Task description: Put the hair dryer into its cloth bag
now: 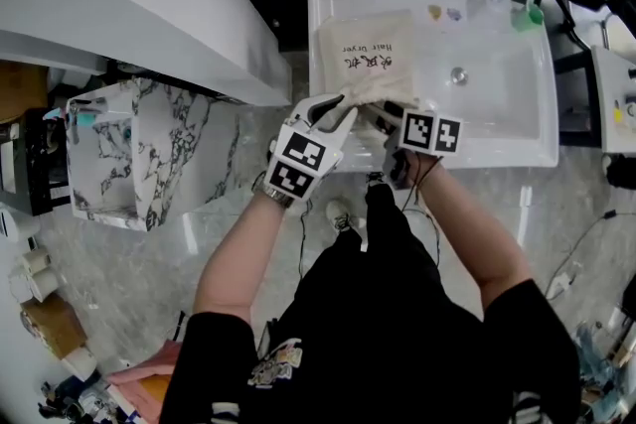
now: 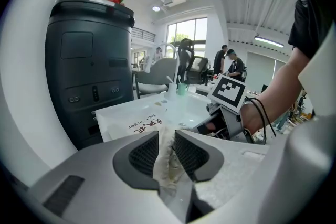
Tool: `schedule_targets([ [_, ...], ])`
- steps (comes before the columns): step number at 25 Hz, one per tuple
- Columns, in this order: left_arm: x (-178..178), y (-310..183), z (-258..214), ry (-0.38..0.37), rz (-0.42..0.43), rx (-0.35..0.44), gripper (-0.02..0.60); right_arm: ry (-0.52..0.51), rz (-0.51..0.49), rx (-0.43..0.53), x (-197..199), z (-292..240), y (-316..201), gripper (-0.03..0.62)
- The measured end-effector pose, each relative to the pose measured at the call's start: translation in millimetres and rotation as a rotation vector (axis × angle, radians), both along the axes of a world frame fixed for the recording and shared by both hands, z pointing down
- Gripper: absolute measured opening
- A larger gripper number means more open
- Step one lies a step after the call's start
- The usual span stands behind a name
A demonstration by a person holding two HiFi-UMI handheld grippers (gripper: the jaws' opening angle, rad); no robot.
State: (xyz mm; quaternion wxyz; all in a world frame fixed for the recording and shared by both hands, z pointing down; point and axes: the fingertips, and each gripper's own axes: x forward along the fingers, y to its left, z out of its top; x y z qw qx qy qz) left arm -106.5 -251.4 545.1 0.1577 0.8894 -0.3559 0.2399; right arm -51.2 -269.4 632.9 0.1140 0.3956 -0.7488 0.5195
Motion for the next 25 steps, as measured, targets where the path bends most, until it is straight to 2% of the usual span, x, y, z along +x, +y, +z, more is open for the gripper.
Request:
schedule_targets([
  [5,-1.7,18.0,-16.0,0.009,-0.006,0.029,0.092,-0.009,-0.005,0.045,4.9,-21.3,16.9,0.302],
  [8,-4.3,30.9,-28.9,0.023,-0.014,0.051,0.092,-0.002,-0.02,0.113,7.3,-42.1,27.5,0.301],
  [17,-31.2,77.8,-89.1,0.122,-0.077,0.151,0.1,0.039,-0.09,0.459,17.4,-145.9,71.4,0.285],
  [20,-40.1,99.0,-107.2,0.152,-0.084,0.174,0.101,0.076,-0.095,0.6,23.4,-185.1,92.4,0.225],
  [22,-43.3,112.5,-120.3,0.168,-0.085,0.196,0.101,0.092,-0.096,0.682,28.2,-210.3,106.7,0.145],
  [25,-49.7,129.7,-138.0,0.198,-0.108,0.22,0.101,0.091,-0.105,0.753,31.5,-242.1,125.2,0.022],
])
